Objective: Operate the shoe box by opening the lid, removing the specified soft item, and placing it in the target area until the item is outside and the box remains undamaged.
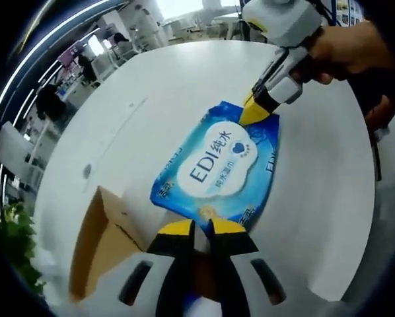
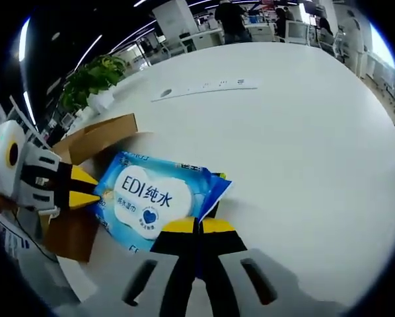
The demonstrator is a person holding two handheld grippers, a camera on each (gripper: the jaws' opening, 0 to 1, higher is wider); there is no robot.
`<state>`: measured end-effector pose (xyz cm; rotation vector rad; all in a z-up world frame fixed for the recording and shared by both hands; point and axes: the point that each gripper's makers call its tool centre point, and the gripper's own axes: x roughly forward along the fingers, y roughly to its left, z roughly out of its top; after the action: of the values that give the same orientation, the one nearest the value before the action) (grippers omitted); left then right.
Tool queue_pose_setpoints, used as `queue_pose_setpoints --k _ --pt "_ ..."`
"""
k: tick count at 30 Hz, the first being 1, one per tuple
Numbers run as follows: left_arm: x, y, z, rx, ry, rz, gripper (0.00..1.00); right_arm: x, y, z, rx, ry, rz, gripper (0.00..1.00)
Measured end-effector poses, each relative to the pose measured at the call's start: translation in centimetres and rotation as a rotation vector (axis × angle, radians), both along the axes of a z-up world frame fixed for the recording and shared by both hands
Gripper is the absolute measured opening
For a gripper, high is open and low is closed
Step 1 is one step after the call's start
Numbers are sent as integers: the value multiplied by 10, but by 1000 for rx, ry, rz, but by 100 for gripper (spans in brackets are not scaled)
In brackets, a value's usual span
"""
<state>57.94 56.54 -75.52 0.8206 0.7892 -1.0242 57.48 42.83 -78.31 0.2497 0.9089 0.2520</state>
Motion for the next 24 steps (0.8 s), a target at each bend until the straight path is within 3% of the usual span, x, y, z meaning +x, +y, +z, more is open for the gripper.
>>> queue_pose_setpoints --k 14,24 --pt "-7 -1 24 -80 13 29 12 -1 0 2 11 17 -39 0" --pt "-8 5 40 -145 29 74 15 -2 -6 12 18 -15 -56 5"
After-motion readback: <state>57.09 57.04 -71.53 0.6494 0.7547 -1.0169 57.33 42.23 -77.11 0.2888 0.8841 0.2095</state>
